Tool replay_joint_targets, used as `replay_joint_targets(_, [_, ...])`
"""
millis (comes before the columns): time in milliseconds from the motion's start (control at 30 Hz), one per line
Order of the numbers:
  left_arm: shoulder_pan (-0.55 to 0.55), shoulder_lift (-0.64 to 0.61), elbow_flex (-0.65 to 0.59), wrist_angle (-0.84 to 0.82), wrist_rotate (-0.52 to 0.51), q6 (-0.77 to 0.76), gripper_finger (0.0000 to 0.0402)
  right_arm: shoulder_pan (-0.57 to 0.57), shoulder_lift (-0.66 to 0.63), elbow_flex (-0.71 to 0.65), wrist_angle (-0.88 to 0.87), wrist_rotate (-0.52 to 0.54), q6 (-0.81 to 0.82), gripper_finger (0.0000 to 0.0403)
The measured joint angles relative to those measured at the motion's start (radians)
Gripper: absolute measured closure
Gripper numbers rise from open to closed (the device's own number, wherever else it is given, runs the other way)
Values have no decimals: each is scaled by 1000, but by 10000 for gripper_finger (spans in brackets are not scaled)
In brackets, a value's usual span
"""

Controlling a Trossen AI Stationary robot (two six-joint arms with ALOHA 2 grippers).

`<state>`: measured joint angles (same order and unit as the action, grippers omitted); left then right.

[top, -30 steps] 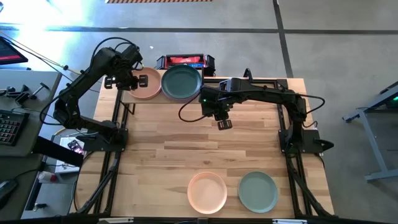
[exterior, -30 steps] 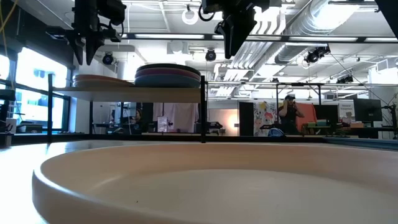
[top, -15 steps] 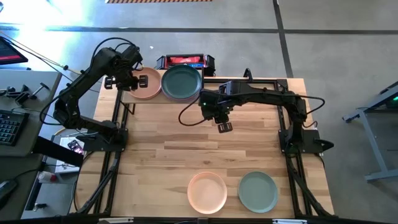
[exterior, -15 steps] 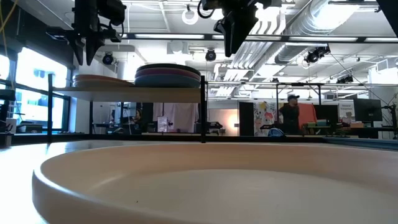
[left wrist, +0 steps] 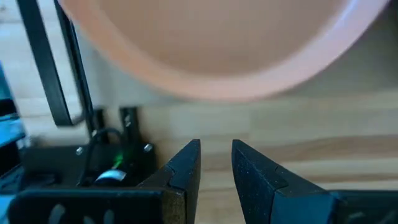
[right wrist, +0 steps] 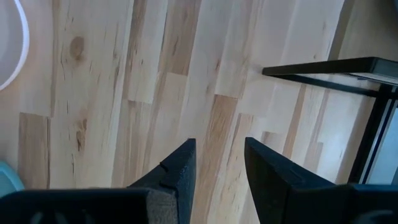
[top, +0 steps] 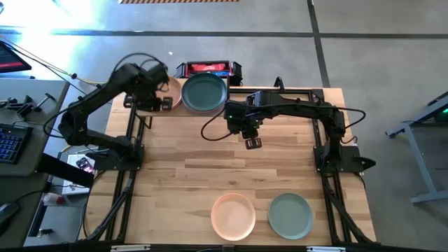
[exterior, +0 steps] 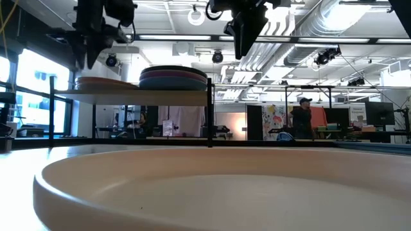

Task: Place and stack plates onto a shelf
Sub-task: Stack the brown plate on top of the white plate on the shelf

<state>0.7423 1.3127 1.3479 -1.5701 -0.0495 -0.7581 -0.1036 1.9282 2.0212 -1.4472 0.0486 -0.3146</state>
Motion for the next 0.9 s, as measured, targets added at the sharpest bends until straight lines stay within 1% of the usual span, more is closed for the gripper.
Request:
replay_joint_targets(100, [-41, -20, -94, -3, -1, -23, 323, 0, 0, 0, -3, 0, 0, 290])
replay_joint_targets(200, [-55, -50, -140, -4, -16, -56, 323, 0, 0, 0, -2, 0, 0, 290])
replay_joint_targets(300, [-49, -60, -144, 2, -47, -67, 323, 0, 0, 0, 6, 0, -5, 290])
replay_joint_targets(400, [-14, -74, -144, 2, -94, -98, 323, 0, 0, 0, 16, 0, -6, 290])
replay_joint_targets(467, [10, -76, -144, 20, -105, -102, 323, 0, 0, 0, 16, 0, -5, 290])
replay_joint_targets(667, [62, -75, -144, 101, -100, -70, 323, 0, 0, 0, 17, 0, -8, 290])
replay_joint_targets(900, [88, -74, -144, 116, -76, -51, 323, 0, 0, 0, 18, 0, -8, 290])
